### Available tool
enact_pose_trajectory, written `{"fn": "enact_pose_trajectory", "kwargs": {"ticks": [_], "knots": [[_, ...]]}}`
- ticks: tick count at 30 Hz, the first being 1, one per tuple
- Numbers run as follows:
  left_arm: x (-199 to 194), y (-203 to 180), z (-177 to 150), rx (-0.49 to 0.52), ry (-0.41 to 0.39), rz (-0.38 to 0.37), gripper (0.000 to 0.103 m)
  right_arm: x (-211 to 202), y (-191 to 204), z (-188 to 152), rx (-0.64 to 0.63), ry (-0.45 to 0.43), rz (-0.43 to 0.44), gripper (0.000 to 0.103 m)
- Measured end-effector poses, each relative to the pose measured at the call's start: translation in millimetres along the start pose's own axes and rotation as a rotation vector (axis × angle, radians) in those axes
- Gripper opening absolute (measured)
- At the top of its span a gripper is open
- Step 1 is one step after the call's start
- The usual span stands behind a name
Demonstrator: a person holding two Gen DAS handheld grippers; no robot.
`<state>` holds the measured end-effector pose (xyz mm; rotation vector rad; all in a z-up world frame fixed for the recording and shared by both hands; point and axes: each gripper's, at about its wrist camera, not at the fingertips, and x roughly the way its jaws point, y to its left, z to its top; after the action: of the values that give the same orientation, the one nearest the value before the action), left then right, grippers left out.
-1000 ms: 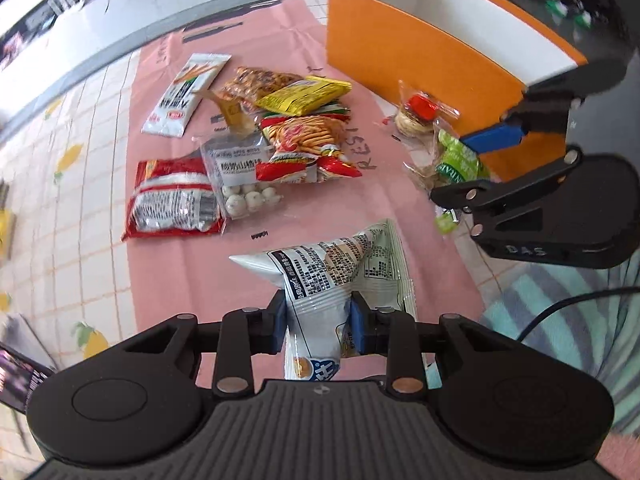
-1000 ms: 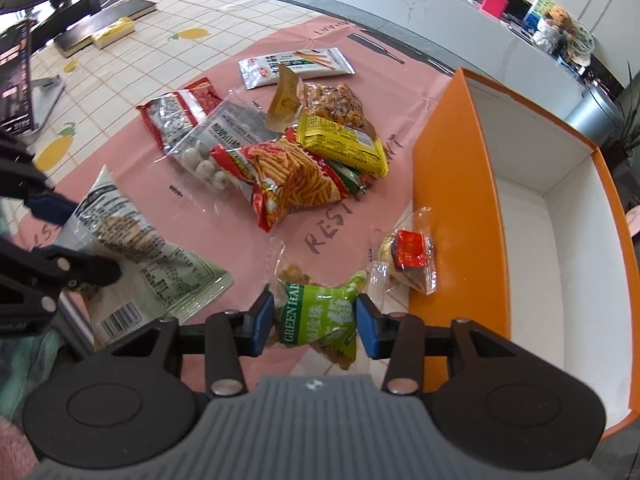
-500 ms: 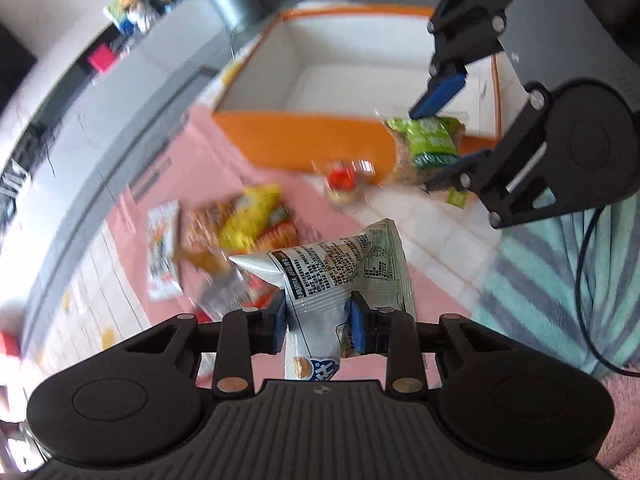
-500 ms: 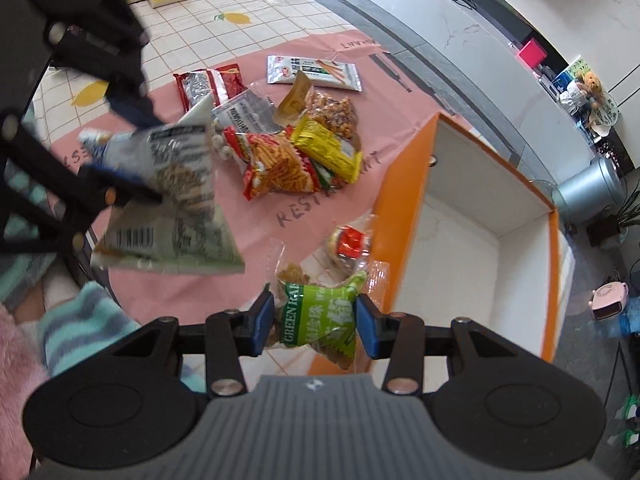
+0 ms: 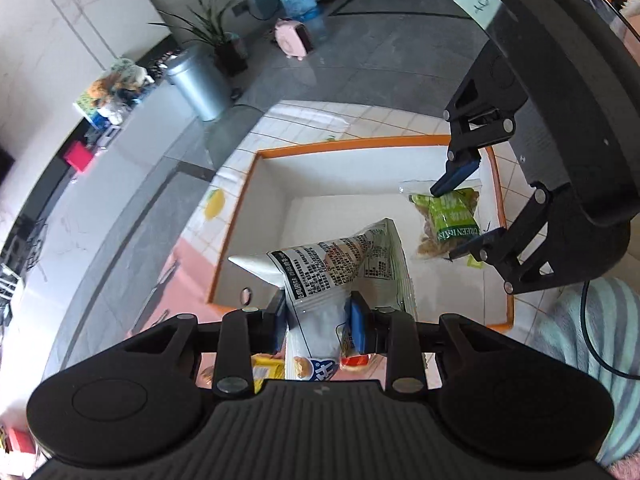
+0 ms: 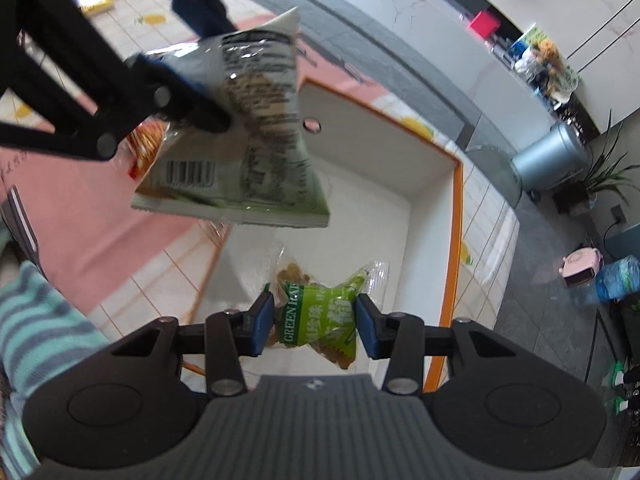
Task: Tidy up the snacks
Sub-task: 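Carry both held bags over the orange box and release them inside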
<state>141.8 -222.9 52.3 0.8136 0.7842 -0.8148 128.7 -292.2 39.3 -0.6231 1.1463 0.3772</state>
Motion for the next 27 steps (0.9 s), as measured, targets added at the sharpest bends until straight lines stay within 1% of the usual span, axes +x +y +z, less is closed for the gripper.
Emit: {"fn": "enact_pose_trajectory", "kwargs": {"ticks": [5,10,13,18,21,23,25,27], "knots": [[45.8,4.8,15.3,0.017,0.04,-0.063,0.035,36.1,-17.5,-10.3,0.034,0.039,0.072,0.042],[83.6,6.6,28.1,0.01,0.082,-0.123,0.035,70.7,-29.7,-7.5,0.053,0.081,0.124,0.042],[104.5,6.2,27.9,0.013,0.127,-0.165,0.034,91.1,-36.4,-5.3,0.069,0.114,0.164,0.042],[129.4,7.0,25.6,0.007,0.193,-0.224,0.034,114.9,-36.9,-4.4,0.082,0.158,0.236,0.042],[141.4,2.1,21.8,0.032,0.234,-0.24,0.034,127.9,-39.3,-1.0,0.086,0.177,0.267,0.043],[146.2,-1.0,18.6,0.042,0.244,-0.255,0.034,131.4,-38.8,2.2,0.084,0.18,0.283,0.043],[148.7,-1.1,16.9,0.029,0.247,-0.267,0.034,134.3,-38.8,4.7,0.085,0.184,0.301,0.043],[151.1,-0.7,14.6,0.021,0.249,-0.265,0.035,136.5,-40.5,6.4,0.086,0.185,0.3,0.044]]}}
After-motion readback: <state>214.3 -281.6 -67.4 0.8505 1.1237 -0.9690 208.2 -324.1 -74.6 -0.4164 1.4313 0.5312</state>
